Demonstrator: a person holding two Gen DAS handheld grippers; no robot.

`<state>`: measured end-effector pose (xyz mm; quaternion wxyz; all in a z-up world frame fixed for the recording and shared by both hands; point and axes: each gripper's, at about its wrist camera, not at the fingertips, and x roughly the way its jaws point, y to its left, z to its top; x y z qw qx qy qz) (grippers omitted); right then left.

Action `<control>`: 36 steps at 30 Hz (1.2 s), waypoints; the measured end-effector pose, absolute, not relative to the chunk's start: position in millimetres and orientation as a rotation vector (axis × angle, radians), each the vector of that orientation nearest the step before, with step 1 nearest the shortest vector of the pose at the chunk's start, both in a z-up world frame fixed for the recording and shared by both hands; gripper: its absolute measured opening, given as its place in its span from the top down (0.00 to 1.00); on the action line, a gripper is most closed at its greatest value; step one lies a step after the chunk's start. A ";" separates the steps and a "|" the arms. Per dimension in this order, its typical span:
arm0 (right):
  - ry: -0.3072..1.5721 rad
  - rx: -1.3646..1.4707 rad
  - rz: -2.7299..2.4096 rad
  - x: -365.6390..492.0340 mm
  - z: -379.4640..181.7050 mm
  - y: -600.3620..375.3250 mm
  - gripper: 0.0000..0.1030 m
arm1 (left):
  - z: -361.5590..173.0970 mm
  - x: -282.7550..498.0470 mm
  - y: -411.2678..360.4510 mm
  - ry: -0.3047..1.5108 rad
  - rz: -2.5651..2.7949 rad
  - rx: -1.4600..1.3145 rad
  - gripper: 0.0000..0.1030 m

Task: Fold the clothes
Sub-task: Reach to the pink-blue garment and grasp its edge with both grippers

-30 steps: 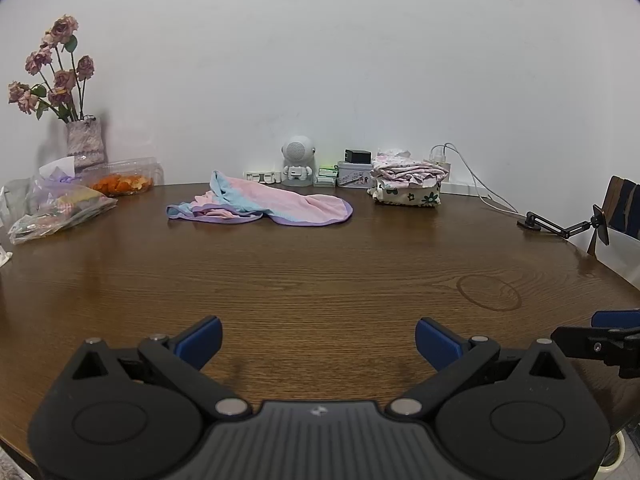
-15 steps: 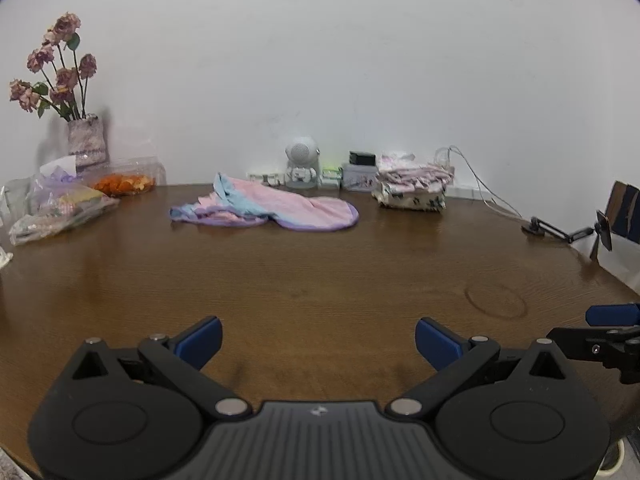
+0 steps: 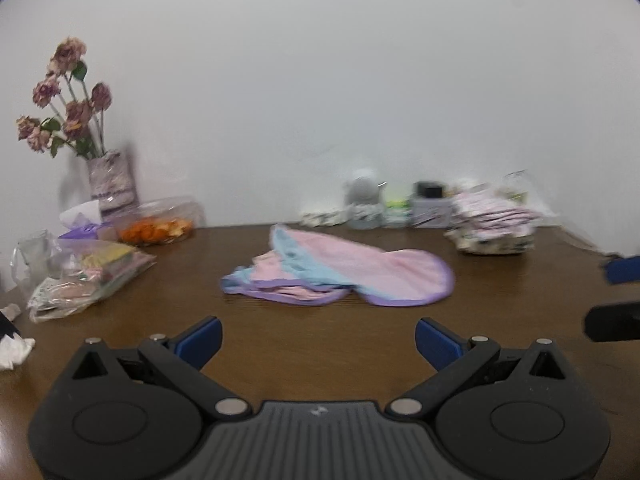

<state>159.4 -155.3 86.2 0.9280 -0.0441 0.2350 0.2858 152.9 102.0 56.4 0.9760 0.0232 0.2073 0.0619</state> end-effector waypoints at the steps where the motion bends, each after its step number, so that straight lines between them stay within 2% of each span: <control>1: 0.491 -0.114 0.584 172.3 86.2 -146.9 0.00 | 56.4 167.8 110.1 0.431 0.129 0.038 0.00; 8: 0.577 -0.257 0.557 268.9 65.6 -88.3 0.00 | 34.6 266.6 156.7 0.482 0.177 0.099 0.02; 11: 0.611 -0.319 0.544 301.8 49.9 -66.3 0.01 | 24.2 299.6 161.7 0.487 0.174 0.181 0.10; 14: 0.639 -0.320 0.542 326.5 36.7 -54.9 0.07 | 15.8 325.1 161.3 0.501 0.166 0.243 0.11; 18: 0.677 -0.322 0.539 359.4 19.3 -39.8 0.22 | 7.0 353.8 165.2 0.530 0.152 0.260 0.14; 20: 0.687 -0.320 0.543 369.8 12.3 -34.6 0.25 | 2.0 365.1 166.7 0.561 0.134 0.256 0.24; 21: 0.689 -0.321 0.544 373.5 9.5 -32.3 0.30 | -0.1 369.9 167.2 0.579 0.125 0.253 0.37; 22: 0.692 -0.327 0.540 376.8 6.8 -29.9 0.40 | -2.3 374.8 168.3 0.602 0.116 0.242 0.54; 24: 0.704 -0.324 0.531 382.3 2.1 -27.3 0.58 | -5.4 381.7 172.4 0.642 0.097 0.186 0.75; 26: 0.706 -0.310 0.530 384.8 1.4 -28.1 0.63 | -5.5 382.3 174.1 0.646 0.095 0.152 0.80; 27: 0.707 -0.303 0.532 385.6 1.2 -28.7 0.75 | -5.6 382.0 173.2 0.645 0.097 0.158 0.87; 28: 0.708 -0.295 0.539 385.5 1.4 -29.6 0.88 | -6.0 381.6 172.0 0.643 0.100 0.168 0.89; 31: 0.699 -0.261 0.545 383.3 5.5 -35.3 0.99 | -4.8 377.4 169.4 0.621 0.125 0.192 0.93; 36: 0.618 -0.215 0.532 367.3 32.6 -53.4 0.99 | 20.1 354.1 170.0 0.534 0.114 0.186 0.94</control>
